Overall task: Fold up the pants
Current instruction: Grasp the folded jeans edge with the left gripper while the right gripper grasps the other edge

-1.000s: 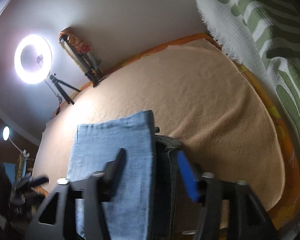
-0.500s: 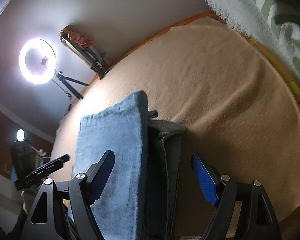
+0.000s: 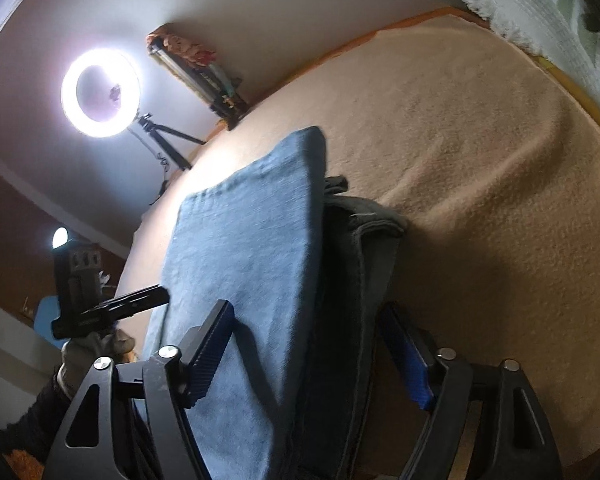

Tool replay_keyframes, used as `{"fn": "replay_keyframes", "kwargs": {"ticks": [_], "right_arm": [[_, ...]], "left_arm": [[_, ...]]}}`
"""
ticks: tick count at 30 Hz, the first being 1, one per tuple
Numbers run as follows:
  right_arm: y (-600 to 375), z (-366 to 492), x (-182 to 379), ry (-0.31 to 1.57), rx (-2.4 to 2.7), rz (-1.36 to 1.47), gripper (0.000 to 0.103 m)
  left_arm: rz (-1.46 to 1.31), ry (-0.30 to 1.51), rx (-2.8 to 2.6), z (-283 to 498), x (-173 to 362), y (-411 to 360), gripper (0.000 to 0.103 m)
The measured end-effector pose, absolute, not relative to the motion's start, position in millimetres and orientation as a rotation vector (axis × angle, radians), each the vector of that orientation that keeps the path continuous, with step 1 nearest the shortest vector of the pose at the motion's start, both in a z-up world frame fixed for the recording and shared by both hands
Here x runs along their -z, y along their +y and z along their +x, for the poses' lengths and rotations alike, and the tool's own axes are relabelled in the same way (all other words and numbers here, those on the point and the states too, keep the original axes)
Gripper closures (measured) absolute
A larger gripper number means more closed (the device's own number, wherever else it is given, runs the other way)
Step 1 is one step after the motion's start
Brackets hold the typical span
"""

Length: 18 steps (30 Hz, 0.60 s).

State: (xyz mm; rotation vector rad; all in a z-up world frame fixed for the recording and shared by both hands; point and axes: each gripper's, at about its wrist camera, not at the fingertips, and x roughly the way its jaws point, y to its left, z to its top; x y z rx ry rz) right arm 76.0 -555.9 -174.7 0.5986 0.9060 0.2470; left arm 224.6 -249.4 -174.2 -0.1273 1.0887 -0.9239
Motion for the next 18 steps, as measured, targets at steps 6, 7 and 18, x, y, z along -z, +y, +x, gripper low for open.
{"fn": "replay_keyframes", "kwargs": {"ticks": [6,7,18], "right_arm": [[-543.3,81.5,177.2,0.899,-0.269,0.591,0.046],[-543.2,81.5,179.1,0.904,-0.264,0.597,0.057],[-505.6,80.9,140.9,0.865,-0.140,0.460,0.080]], "left_arm": [[-0.117,1.068,0.943,223.2,174.2,-256.3,0.044],[-0.111,1.064,0.946,222.1,174.1,-258.2,0.044],[-0.126,1.000,0.979,216.0,150.8,-259.6,0.088]]}}
